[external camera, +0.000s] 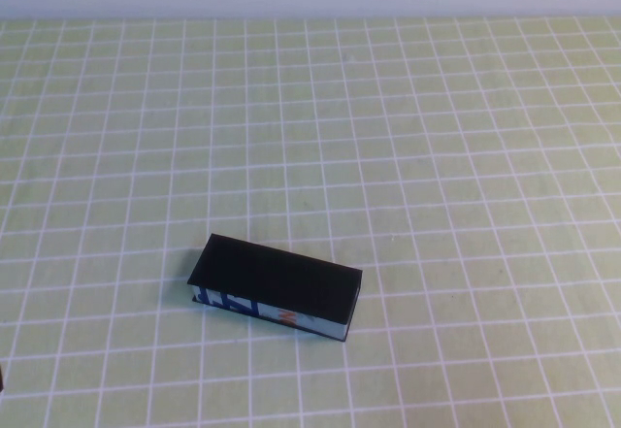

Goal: Return glasses to glasses case

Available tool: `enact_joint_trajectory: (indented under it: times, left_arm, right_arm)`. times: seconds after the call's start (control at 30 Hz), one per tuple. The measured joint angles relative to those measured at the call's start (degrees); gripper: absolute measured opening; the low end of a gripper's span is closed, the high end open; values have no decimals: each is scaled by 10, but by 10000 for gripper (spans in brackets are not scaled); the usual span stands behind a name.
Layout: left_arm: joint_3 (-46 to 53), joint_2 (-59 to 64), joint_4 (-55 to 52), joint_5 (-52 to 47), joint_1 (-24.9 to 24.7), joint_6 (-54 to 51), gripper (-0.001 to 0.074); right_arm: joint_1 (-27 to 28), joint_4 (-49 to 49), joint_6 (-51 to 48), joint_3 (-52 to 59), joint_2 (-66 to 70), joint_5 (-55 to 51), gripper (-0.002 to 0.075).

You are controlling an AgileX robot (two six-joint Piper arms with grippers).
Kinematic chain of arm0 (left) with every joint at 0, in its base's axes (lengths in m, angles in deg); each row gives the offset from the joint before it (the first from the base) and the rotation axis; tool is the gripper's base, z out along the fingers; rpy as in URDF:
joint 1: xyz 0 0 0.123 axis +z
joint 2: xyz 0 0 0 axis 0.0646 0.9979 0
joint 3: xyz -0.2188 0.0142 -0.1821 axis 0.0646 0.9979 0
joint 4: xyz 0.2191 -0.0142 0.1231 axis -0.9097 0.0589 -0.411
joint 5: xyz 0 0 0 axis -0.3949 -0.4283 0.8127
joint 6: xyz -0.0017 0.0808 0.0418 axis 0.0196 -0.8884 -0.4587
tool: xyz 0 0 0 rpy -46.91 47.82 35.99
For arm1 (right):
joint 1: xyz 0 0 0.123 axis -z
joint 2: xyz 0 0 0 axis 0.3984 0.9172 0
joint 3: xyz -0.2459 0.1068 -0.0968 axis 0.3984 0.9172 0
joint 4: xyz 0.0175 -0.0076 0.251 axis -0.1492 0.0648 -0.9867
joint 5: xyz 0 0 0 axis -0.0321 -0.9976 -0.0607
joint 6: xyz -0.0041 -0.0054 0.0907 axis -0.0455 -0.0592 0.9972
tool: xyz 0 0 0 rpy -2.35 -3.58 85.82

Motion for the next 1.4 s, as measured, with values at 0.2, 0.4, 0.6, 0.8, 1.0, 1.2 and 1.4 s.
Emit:
enact_joint_trajectory:
  times: [0.2,0.4,0.6,0.8,1.0,1.2,1.4]
  left_arm:
    - [8,0,0,4,0,0,-3]
    - [66,-27,-26,88,45,0,-3]
    - [178,-46,-29,271,158,0,-3]
    - [262,-90,-28,309,223,-9,-3]
    - [313,-127,-28,310,234,-19,-3]
    - [313,-129,-33,255,234,-23,-3]
    - [313,-129,-33,249,234,-23,-3]
  right_arm:
    - [0,-1,0,0,0,-3,-17]
    - [0,-1,0,0,0,-21,-17]
    - [0,-1,0,0,0,-24,-17]
    - [0,-2,0,0,0,-24,-17]
    - [0,-3,0,0,0,-25,-17]
    - [0,-3,0,0,0,-29,-17]
    - [0,-3,0,0,0,-31,-17]
